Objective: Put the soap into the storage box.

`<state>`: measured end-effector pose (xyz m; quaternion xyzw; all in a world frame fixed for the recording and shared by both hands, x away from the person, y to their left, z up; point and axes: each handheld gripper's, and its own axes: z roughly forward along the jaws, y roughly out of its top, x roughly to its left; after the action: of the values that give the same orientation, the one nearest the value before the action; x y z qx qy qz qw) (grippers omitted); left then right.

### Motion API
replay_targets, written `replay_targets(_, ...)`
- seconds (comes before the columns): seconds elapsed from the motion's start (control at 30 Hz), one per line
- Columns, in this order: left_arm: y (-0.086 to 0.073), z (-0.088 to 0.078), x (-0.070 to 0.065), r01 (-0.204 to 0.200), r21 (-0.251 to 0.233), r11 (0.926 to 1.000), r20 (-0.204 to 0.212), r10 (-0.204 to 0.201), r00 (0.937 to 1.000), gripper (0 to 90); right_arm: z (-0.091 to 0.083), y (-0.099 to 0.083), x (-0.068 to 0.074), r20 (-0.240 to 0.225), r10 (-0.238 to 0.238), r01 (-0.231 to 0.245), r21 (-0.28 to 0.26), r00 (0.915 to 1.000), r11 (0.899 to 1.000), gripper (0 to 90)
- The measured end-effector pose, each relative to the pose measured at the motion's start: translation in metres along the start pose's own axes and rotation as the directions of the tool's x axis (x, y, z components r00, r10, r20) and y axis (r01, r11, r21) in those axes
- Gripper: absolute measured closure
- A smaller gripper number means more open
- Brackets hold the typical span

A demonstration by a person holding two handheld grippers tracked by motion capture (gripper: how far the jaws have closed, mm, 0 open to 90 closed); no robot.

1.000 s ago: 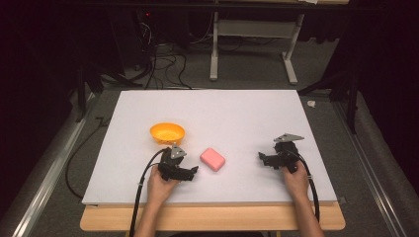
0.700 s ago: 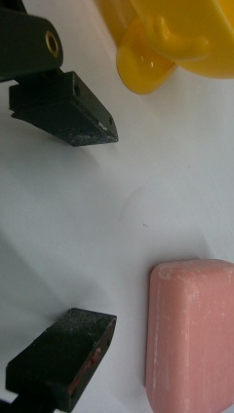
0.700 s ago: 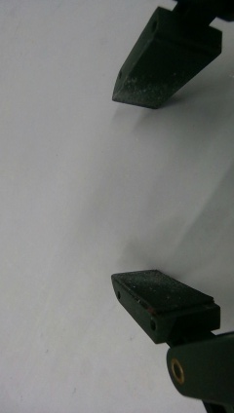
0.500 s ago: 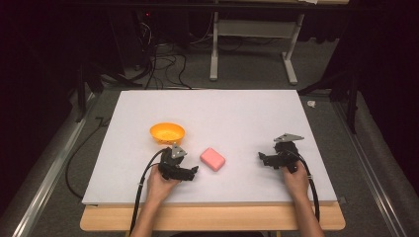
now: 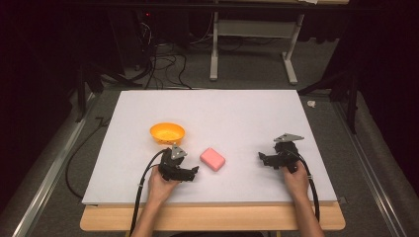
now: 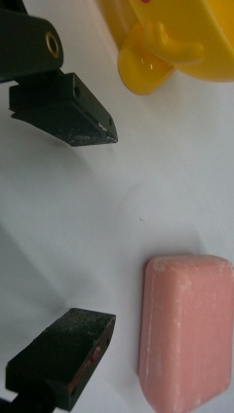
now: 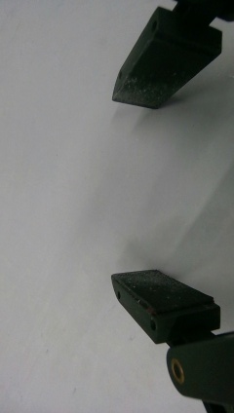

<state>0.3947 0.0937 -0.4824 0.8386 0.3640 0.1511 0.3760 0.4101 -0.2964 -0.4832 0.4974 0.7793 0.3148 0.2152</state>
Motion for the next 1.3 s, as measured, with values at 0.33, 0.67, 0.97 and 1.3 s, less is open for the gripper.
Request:
replay_targets(0.33, 0.005, -0.012, -0.013, -0.039, -0.025, 0.9989, 0.006, 0.039, 0.9992, 14.5, 0.000, 0.000, 0.000, 0.000, 0.000, 0.000, 0.000, 1.0000, 1.000, 14.9)
replay_targets(0.67, 0.014, -0.013, -0.024, -0.053, -0.043, 0.9977, 0.042, 0.055, 0.9976, 13.7, 0.000, 0.000, 0.000, 0.000, -0.003, 0.003, -0.001, 1.0000, 1.000, 14.9)
replay_targets(0.97, 0.021, -0.011, -0.027, -0.022, -0.058, 0.9981, 0.061, 0.025, 0.9978, 12.0, 0.000, 0.000, 0.000, 0.000, 0.000, 0.000, 0.000, 1.0000, 1.000, 14.9)
replay_targets(1.3, 0.034, -0.004, -0.034, -0.019, -0.059, 0.9981, 0.073, 0.024, 0.9970, 11.4, 0.000, 0.000, 0.000, 0.000, -0.002, 0.002, 0.000, 1.0000, 1.000, 14.9)
